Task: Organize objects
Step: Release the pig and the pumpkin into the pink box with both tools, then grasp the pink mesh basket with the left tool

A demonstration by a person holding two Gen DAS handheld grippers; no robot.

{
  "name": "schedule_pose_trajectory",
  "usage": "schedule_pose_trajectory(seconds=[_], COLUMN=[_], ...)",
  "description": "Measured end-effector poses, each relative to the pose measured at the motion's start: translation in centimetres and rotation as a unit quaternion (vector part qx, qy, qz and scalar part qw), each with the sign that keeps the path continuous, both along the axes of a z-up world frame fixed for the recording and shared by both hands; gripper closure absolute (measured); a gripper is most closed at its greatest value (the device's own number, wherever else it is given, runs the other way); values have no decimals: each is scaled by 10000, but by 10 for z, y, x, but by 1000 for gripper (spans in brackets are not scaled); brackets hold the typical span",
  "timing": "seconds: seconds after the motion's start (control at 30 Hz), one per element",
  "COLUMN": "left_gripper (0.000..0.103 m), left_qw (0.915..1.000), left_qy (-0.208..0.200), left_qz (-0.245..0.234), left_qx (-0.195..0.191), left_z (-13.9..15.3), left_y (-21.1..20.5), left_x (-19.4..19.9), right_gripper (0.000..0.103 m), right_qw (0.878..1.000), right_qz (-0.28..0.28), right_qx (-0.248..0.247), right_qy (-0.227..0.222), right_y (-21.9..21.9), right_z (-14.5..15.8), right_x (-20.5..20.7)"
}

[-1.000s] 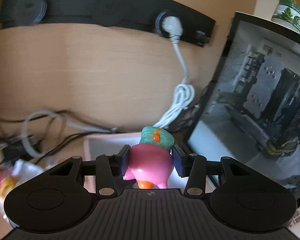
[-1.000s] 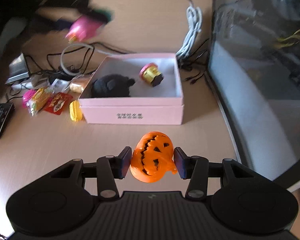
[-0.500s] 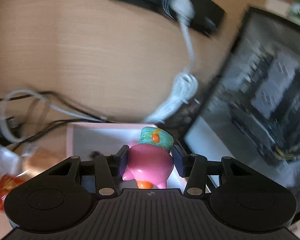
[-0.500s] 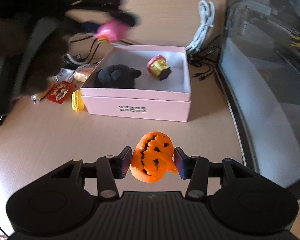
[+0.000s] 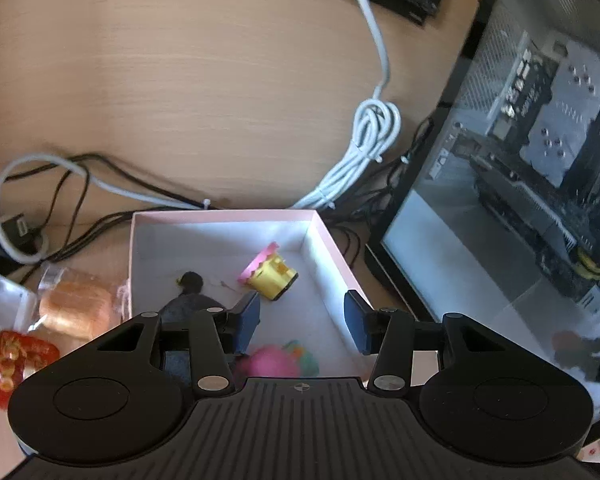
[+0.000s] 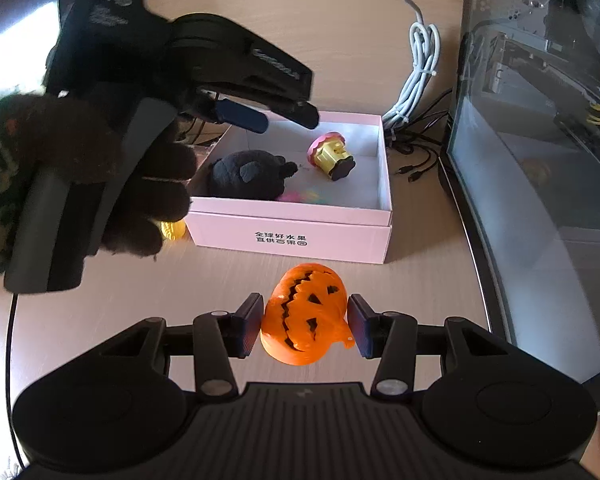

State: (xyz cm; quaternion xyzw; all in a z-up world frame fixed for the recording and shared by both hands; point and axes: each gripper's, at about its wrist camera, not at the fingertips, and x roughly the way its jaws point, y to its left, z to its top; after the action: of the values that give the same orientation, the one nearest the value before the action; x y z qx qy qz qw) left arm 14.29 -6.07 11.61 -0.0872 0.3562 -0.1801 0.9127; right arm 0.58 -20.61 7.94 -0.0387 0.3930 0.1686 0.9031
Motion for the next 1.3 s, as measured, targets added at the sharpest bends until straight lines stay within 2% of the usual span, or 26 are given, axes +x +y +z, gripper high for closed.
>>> schedule_pose_trajectory(seconds=[0.13, 0.27, 0.33, 0.43, 0.5, 0.57, 0.6, 0.63, 0.7, 0.73, 0.87, 1.0, 1.1, 1.17, 1.23, 1.3], left_gripper=[52, 52, 52, 52, 52, 52, 52, 52, 52, 52, 52, 52, 52, 52, 52, 52], left_qw=[9991, 9961, 9943, 9907, 9874, 9848, 9837, 9829, 9811, 9801, 9782, 9804, 9813, 9808, 9799, 9758], left_qy=[105, 247, 393, 621, 739, 842, 881, 893, 879, 869, 864, 761, 651, 530, 304, 53], left_qz=[295, 726, 946, 1198, 1322, 1404, 1445, 1485, 1601, 1669, 1817, 1763, 1769, 1836, 1906, 2025], left_qx=[-289, -441, -307, 147, 453, 575, 604, 617, 637, 634, 509, 436, 378, 387, 502, 830], left_z=[-2, -18, -31, -52, -63, -68, -70, -70, -66, -64, -59, -55, -53, -51, -49, -46], left_y=[27, 72, 93, 117, 132, 147, 154, 160, 170, 175, 190, 193, 195, 196, 201, 211], left_x=[-17, -62, -89, -127, -148, -165, -173, -178, -186, -188, -191, -176, -158, -145, -131, -115], right_gripper=[57, 57, 57, 57, 57, 57, 54, 38, 15, 15, 10, 6, 0, 0, 0, 0], right_qw=[10000, 9996, 9991, 9974, 9953, 9918, 9904, 9898, 9897, 9895, 9915, 9943, 9972, 9984, 9986, 9989], right_qz=[65, 116, 104, 92, 146, 205, 192, 148, -47, -93, -34, 86, 149, 232, 338, 329], right_qx=[-21, -34, 39, 155, 162, 91, 71, 69, 147, 251, 465, 200, 204, 186, 94, 18], right_qy=[-36, -259, -412, -691, -946, -1256, -1365, -1413, -1421, -1417, -1216, -1039, -706, -472, -385, -323], right_y=[2, 7, 12, 25, 38, 55, 61, 67, 74, 76, 77, 71, 57, 51, 49, 47], right_z=[0, 6, 13, 24, 31, 37, 39, 41, 46, 48, 43, 24, 5, -8, -21, -34], right_x=[8, 31, 49, 81, 102, 122, 132, 142, 157, 159, 151, 126, 102, 83, 62, 42])
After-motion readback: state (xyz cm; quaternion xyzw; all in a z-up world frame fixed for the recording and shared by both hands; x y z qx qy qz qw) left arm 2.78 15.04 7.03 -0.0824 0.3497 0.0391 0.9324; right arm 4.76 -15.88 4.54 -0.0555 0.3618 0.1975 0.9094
